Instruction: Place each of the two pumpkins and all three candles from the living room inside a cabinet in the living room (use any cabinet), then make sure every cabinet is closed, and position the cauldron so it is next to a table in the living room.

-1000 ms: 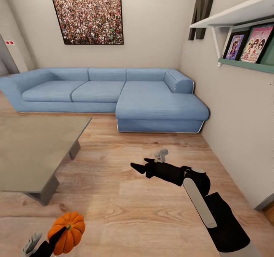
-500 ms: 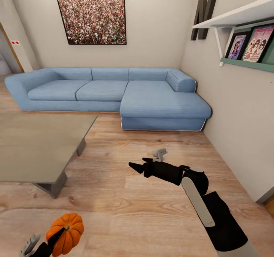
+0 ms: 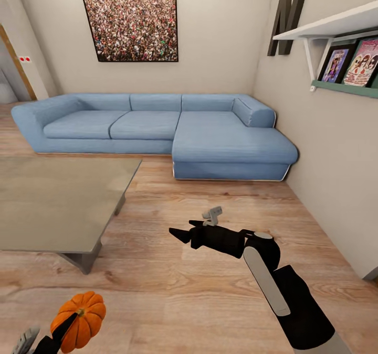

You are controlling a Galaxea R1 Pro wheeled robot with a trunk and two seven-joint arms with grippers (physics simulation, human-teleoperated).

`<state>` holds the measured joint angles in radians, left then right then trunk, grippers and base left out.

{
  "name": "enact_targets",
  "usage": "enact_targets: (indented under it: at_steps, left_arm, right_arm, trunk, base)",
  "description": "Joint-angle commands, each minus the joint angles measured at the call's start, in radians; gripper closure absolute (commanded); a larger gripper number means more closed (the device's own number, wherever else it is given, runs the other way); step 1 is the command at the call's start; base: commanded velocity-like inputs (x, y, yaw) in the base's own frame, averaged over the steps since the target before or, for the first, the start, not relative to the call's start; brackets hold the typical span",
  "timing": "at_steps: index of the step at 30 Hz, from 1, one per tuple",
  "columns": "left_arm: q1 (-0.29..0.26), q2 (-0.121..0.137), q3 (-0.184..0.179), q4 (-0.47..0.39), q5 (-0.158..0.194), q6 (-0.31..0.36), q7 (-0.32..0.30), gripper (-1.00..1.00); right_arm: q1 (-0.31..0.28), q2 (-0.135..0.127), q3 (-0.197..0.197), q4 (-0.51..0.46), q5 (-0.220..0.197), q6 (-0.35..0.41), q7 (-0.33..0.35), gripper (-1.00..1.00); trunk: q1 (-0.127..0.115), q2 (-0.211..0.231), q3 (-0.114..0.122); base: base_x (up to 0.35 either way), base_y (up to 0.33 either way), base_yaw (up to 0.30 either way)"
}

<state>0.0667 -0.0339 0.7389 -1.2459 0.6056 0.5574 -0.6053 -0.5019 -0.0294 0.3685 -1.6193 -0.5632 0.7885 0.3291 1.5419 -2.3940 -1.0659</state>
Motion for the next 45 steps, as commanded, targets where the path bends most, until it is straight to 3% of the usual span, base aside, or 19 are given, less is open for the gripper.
enact_targets:
  at_steps: [1,4,19,36,45]
  left_arm:
    - [0.0,0.0,0.002,0.0,0.001,0.001,0.001,1.0]
    - [-0.001,0.0,0.005,0.001,0.003,0.001,0.004,1.0]
    - [-0.001,0.002,0.008,0.051,0.008,-0.009,-0.002,1.0]
    - [-0.001,0.002,0.008,0.052,0.007,-0.016,-0.005,1.0]
    - [-0.001,0.002,0.008,0.052,0.005,-0.016,0.004,1.0]
  right_arm:
    - [0.0,0.0,0.0,0.0,0.0,0.0,0.0,-1.0]
    - [0.0,0.0,0.001,0.0,0.0,0.0,-0.001,-1.0]
    - [0.002,0.0,0.001,0.001,0.0,-0.002,-0.001,-1.0]
    - [0.016,-0.012,0.0,0.001,-0.001,-0.051,0.008,-1.0]
    - [0.017,-0.013,0.002,0.001,-0.005,-0.063,0.067,-1.0]
  trunk:
    - [-0.004,0.007,0.003]
    - [-0.015,0.028,0.013]
    - [-0.015,0.028,0.013]
    - [-0.015,0.028,0.013]
    - [-0.015,0.028,0.013]
  base:
    - [0.0,0.016,0.0]
    - [0.0,0.009,0.0]
    - [-0.011,0.014,0.0]
    - [-0.057,0.284,0.043]
    - [0.057,0.202,0.039]
